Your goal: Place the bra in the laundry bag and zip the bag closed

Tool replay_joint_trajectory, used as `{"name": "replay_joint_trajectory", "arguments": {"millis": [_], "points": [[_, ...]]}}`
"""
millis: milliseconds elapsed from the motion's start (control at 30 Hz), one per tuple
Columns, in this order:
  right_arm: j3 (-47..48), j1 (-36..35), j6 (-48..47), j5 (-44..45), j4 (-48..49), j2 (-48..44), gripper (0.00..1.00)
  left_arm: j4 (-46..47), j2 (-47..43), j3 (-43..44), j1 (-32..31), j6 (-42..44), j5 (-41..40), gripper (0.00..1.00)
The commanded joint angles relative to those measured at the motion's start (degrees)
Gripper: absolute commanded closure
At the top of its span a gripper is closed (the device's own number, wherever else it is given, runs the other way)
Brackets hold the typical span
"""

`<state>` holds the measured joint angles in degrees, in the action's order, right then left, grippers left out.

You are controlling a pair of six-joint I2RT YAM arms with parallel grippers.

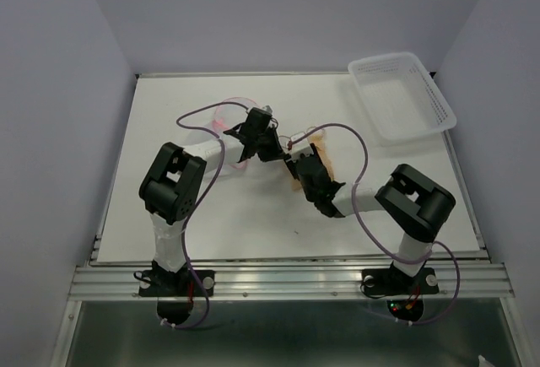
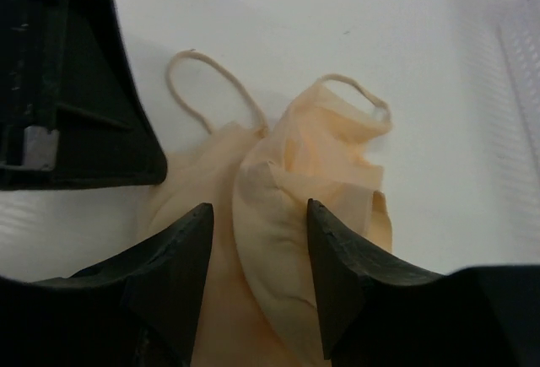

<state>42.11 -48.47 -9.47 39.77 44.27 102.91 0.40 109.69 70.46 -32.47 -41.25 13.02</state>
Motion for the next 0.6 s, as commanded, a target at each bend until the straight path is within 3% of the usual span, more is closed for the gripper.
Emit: {"name": "replay_joint_trajectory", "arguments": {"millis": [0, 100, 267, 333, 467, 567], "points": [[-2.3, -0.3, 6.9, -13.1, -4.8, -9.9, 0.41, 1.3, -3.5, -1.2, 0.3, -0.4, -1.3, 1.0], [-4.3, -0.3, 8.6, -21.1, -7.0, -17.4, 0.26, 1.3, -3.6, -1.2, 0.2, -0.2, -1.7, 1.0], [-4.8, -0.3, 11.4, -26.5, -9.5, -23.7, 0.25, 1.0, -3.2, -0.8, 0.4, -0.1, -1.8, 1.0], [-4.2, -0.3, 12.7, -24.8, -11.1, -25.3, 0.25, 1.1, -3.1, -0.8, 0.3, -0.1, -2.2, 1.0], [-0.5, 0.7, 17.6, -8.8, -16.1, -24.5, 0.28, 1.0, -3.2, -0.6, 0.4, 0.2, -2.3, 1.0], [3.7, 3.8, 18.5, -8.7, -22.2, -22.8, 0.27, 0.9, -3.8, -0.7, 0.4, 0.4, -1.9, 1.0]]}}
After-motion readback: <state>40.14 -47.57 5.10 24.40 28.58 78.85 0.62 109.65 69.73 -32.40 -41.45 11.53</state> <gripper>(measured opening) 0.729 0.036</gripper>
